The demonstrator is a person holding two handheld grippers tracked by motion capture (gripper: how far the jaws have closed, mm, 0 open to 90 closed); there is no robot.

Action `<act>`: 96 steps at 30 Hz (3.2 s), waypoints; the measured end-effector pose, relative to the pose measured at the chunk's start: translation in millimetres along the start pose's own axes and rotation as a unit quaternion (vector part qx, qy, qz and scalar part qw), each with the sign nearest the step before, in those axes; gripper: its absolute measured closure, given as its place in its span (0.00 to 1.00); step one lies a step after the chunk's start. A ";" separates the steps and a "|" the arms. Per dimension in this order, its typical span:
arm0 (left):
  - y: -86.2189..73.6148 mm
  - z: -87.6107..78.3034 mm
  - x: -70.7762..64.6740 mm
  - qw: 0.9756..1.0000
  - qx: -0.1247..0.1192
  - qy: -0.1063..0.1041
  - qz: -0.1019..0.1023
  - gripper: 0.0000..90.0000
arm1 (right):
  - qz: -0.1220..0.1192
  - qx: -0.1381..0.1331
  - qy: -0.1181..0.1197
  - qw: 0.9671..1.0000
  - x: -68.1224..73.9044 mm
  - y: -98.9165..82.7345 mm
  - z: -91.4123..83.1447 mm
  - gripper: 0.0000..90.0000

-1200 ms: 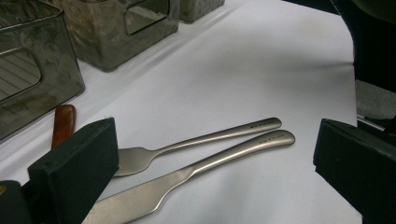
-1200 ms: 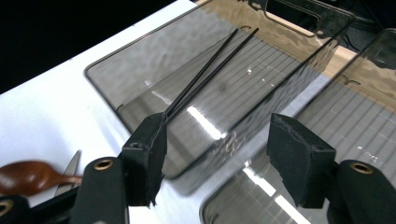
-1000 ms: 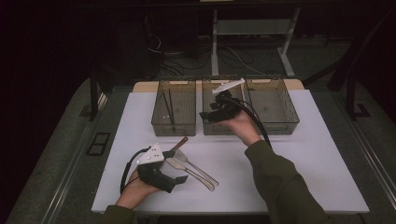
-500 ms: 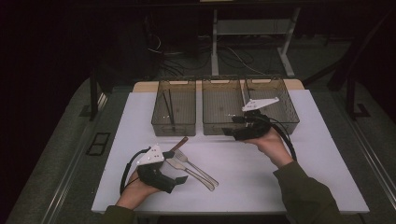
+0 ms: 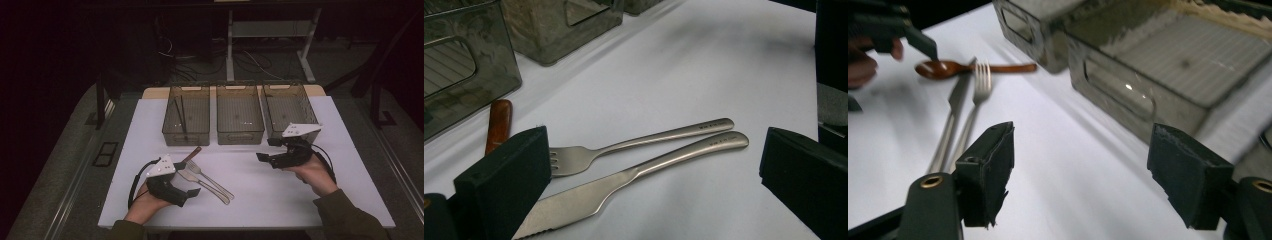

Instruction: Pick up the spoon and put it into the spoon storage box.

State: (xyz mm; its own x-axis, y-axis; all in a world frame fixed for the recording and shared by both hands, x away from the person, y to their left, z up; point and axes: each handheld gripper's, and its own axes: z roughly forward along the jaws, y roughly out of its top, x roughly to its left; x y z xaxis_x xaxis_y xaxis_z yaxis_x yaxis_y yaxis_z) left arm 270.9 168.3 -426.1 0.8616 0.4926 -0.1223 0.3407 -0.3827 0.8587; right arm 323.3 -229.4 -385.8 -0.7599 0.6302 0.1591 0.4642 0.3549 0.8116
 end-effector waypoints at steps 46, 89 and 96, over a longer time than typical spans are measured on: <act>4.4 -1.9 -4.6 1.000 0.015 0.005 -0.007 0.48 | 0.006 -0.001 -0.057 0.998 5.5 -96.3 -42.8 0.22; 0.4 -13.5 48.1 0.989 0.075 0.115 -0.046 0.77 | 0.002 0.004 -0.056 0.998 5.4 -96.3 -41.9 0.22; -8.9 -24.4 54.4 0.986 0.085 0.128 -0.065 0.72 | 0.001 0.004 -0.057 0.998 6.2 -96.0 -42.3 0.22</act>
State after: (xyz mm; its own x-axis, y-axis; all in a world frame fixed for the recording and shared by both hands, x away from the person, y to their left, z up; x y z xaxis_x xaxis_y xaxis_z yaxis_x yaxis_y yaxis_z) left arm 305.5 217.6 -428.2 0.6912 0.7186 -0.0772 0.5183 -0.4185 0.7458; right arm 254.8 -288.9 -438.9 -0.7033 0.7045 0.0949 0.4687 0.3592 0.8071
